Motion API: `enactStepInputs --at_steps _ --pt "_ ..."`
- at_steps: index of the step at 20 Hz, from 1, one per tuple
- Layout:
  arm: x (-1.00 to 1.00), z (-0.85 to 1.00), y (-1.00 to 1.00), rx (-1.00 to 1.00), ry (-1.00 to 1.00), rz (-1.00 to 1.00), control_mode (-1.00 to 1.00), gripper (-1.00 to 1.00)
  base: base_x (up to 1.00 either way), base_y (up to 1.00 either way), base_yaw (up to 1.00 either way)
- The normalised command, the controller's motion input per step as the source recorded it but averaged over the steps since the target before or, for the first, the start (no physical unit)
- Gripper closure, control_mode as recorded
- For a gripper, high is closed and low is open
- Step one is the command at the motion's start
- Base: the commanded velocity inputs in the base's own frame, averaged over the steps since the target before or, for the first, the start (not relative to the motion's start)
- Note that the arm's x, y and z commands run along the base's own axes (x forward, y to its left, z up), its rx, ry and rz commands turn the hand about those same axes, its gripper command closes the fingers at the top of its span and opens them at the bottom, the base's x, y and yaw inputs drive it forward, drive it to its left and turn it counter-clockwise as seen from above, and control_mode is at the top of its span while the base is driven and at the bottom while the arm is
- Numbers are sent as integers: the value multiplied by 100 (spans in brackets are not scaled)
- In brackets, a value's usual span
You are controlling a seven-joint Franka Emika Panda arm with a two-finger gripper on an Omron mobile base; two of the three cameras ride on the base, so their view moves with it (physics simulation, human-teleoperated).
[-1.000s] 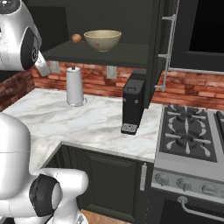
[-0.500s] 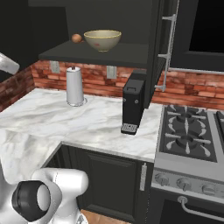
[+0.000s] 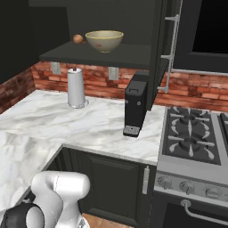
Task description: Pick the mug and place it in the sink. Pick the bowl and place it in the open cabinet and then close the cabinet.
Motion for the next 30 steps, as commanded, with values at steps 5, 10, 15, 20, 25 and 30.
enactStepInputs --at_steps 5,10,15,20,25,30 --pt "-91 0 8 -4 -39 0 -100 -100 0 0 0" --pt "1 -12 12 0 -1 0 -100 -100 0 0 0" --pt "25 -31 63 -4 2 -11 -100 -100 0 0 0" --pt "8 -23 54 -4 14 -25 -100 -100 0 0 0" --pt "23 -2 16 -1 11 -26 -100 -100 0 0 0" --pt "17 0 36 -2 1 -26 -100 -100 0 0 0"
